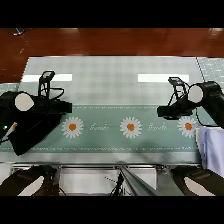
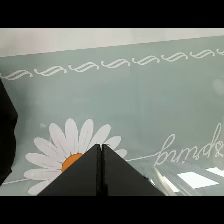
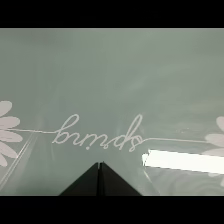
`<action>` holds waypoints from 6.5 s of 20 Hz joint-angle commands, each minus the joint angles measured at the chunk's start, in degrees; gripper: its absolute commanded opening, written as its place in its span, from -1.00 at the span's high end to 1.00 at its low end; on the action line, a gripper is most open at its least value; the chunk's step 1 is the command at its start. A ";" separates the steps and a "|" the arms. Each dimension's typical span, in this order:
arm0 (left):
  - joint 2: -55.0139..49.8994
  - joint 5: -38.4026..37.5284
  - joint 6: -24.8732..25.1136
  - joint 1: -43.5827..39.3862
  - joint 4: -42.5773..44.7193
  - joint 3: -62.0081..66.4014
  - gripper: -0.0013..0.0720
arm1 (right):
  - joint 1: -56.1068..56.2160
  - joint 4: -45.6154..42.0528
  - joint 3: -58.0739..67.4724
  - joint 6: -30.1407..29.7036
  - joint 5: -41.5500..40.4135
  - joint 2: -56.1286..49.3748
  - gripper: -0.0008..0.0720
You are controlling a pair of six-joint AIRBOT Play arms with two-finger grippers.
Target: Fold the shirts.
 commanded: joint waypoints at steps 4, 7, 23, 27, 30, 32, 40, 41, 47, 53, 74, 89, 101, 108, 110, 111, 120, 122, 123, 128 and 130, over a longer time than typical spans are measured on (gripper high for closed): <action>-0.04 0.02 0.02 0.02 0.00 0.04 0.87 | 0.04 -0.04 0.00 0.07 0.02 -0.04 0.92; -0.04 0.02 0.02 0.02 0.00 0.04 0.87 | 0.04 -0.04 0.00 0.07 0.02 -0.04 0.92; -0.39 10.25 0.13 0.17 4.52 0.37 -0.96 | 0.04 -1.01 0.00 1.07 -7.39 -0.11 -0.72; 1.55 -1.88 -0.04 3.52 16.79 6.62 -0.96 | 0.04 -2.71 0.00 -0.63 -0.22 -0.02 -0.71; 7.30 -2.01 -6.73 12.46 27.69 6.82 -0.96 | 0.04 -2.84 0.00 -1.20 0.31 1.09 -0.71; 9.75 -1.99 -8.20 21.66 26.84 5.84 -0.95 | 0.04 -2.08 0.00 -0.98 -0.96 2.12 -0.71; 0.20 5.53 -0.57 32.54 4.22 -10.91 -0.95 | 0.04 4.70 0.00 -3.04 -2.60 2.54 -0.71; -2.03 5.92 -1.92 32.52 4.17 -11.08 -0.94 | 0.04 4.98 0.00 -3.04 -2.64 2.54 -0.71; -4.59 1.99 14.34 32.50 -16.20 -7.98 0.88 | 0.02 5.27 1.40 -3.41 -2.45 6.54 -0.71; 7.74 -0.94 21.62 27.58 -35.47 11.04 0.88 | 0.02 1.44 10.08 0.87 -2.38 18.69 -0.71; 9.46 16.46 20.46 -22.14 -36.70 20.37 0.88 | 0.04 -2.10 12.79 6.60 4.17 35.60 -0.71; 9.51 -3.69 10.32 -1.07 -11.65 -7.26 -0.95 | -2.64 -4.66 -5.62 7.69 -4.35 27.36 -0.71; 13.79 -12.76 22.32 22.82 -40.06 -31.93 -0.94 | -32.48 32.13 -30.03 -16.52 0.39 30.97 -0.71; 1.84 -5.73 41.68 18.93 -57.24 -32.28 -0.84 | -21.22 30.58 -31.67 -12.26 -7.50 30.12 -0.71; -0.39 -6.51 47.19 17.97 -60.17 -30.53 0.86 | -18.40 30.62 -31.67 -12.07 -7.21 27.85 -0.71; -0.74 -6.93 47.50 17.75 -60.30 -29.40 0.88 | -16.59 30.84 -31.67 -11.56 -7.26 26.38 -0.71; -0.72 -9.94 47.47 17.75 -60.02 -24.37 0.88 | 6.60 51.36 -29.99 -17.86 -22.16 4.63 -0.71; -0.72 -10.16 47.47 17.75 -60.02 -24.37 0.88 | 8.92 54.25 -27.78 -19.96 -25.66 -0.20 -0.71; -0.72 -10.14 47.47 17.75 -60.04 -24.37 0.88 | 9.51 54.60 -26.23 -19.98 -26.45 -2.49 -0.63; -0.66 -8.87 44.94 20.22 -59.63 -19.39 0.88 | 5.99 48.87 -12.02 -24.65 -19.08 -5.68 0.92; -0.63 -10.97 37.83 21.94 -59.67 -8.79 0.88 | 0.31 37.92 3.85 -18.69 -11.10 -4.35 0.93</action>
